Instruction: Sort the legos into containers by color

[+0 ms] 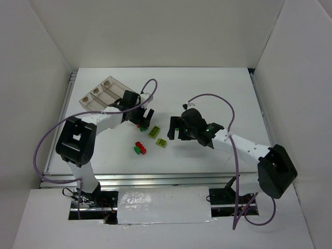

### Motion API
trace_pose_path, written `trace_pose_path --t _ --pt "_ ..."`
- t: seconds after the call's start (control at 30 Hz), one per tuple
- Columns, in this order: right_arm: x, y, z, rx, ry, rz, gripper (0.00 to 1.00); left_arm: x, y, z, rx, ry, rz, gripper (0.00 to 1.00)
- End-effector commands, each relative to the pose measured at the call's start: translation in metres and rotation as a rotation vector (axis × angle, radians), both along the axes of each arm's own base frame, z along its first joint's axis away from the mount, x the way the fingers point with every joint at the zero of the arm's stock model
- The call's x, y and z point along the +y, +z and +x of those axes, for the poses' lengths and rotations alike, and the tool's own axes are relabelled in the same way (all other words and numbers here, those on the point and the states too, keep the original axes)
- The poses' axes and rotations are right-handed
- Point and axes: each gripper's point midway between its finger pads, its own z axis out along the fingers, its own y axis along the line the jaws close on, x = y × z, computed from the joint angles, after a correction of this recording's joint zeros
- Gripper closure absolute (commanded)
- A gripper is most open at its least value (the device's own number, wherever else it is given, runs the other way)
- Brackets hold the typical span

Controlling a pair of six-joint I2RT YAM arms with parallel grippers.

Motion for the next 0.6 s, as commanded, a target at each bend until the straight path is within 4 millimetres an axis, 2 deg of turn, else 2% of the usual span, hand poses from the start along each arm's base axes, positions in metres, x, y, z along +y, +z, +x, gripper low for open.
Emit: trace_pose_path --t 0.0,0.1,0.13,0.17,0.3,0.57 --pt "0.007 0.013 -0.003 -0.046 0.041 0.040 0.00 -0.022 0.005 0.007 0.005 -0.146 -0.049 0.00" --pt "0.008 0.013 -0.006 -0.050 0.054 0.052 0.00 -0.019 0.003 0.016 0.001 -0.137 -0.022 0.01" --pt "0.010 0.014 -0.007 -0.055 0.059 0.060 0.00 -0.015 -0.006 0.014 0.035 -0.132 0.000 0.00" --pt "0.010 0.014 -0.008 -0.055 0.062 0.063 0.00 -0.016 -0.002 0.018 0.033 -0.136 0.006 0.01" --pt "0.012 0.014 -0.009 -0.057 0.066 0.062 0.00 -0.009 -0.014 0.008 0.079 -0.121 0.028 0.01" --pt "0.013 0.009 -0.010 -0.048 0.072 0.057 0.00 -0.006 -0.015 -0.001 0.081 -0.099 0.057 0.01"
